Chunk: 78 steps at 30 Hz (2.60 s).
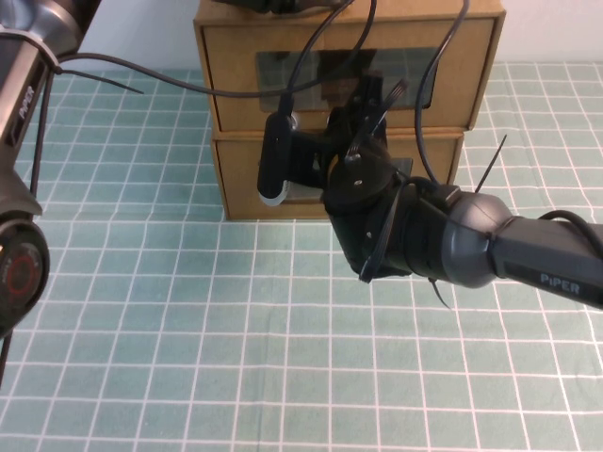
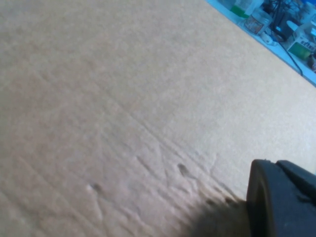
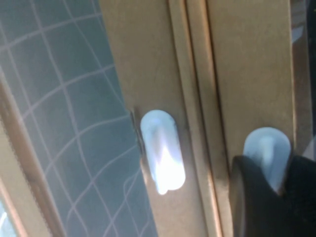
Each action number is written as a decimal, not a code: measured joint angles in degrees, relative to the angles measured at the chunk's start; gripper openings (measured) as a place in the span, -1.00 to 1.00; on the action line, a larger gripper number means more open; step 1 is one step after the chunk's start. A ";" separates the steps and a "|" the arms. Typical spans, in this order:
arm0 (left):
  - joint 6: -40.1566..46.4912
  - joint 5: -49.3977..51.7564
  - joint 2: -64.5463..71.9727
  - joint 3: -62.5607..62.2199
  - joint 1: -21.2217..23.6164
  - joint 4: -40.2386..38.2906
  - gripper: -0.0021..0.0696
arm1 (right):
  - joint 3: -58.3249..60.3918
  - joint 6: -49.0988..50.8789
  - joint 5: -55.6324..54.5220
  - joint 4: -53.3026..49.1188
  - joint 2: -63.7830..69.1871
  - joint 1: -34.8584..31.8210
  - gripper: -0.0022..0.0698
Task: Open the shoe box
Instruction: 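Pull the top drawer of the cardboard box fully open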
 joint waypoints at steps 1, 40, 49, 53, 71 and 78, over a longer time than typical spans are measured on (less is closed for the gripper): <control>-0.74 0.00 0.00 -0.12 0.00 0.62 -0.96 | 0.00 0.00 0.15 0.16 0.00 0.26 -0.63; -3.73 0.13 0.00 -0.34 -0.51 3.95 -0.96 | 20.67 11.79 11.32 11.32 -14.94 18.08 -0.66; -3.73 0.13 0.00 -0.34 -0.51 3.95 -0.96 | 21.13 12.35 16.03 13.48 -14.94 23.17 -0.66; -3.73 0.13 0.00 -0.34 -0.51 3.95 -0.96 | 21.11 12.49 17.00 13.46 -14.94 23.73 -0.66; -4.93 1.24 -3.60 0.25 -0.39 6.83 -0.96 | 20.64 -3.57 1.80 33.31 -28.05 23.75 0.32; -5.42 4.95 -11.91 1.17 0.64 13.02 -0.96 | 20.64 -12.52 0.88 46.48 -40.45 24.08 -0.07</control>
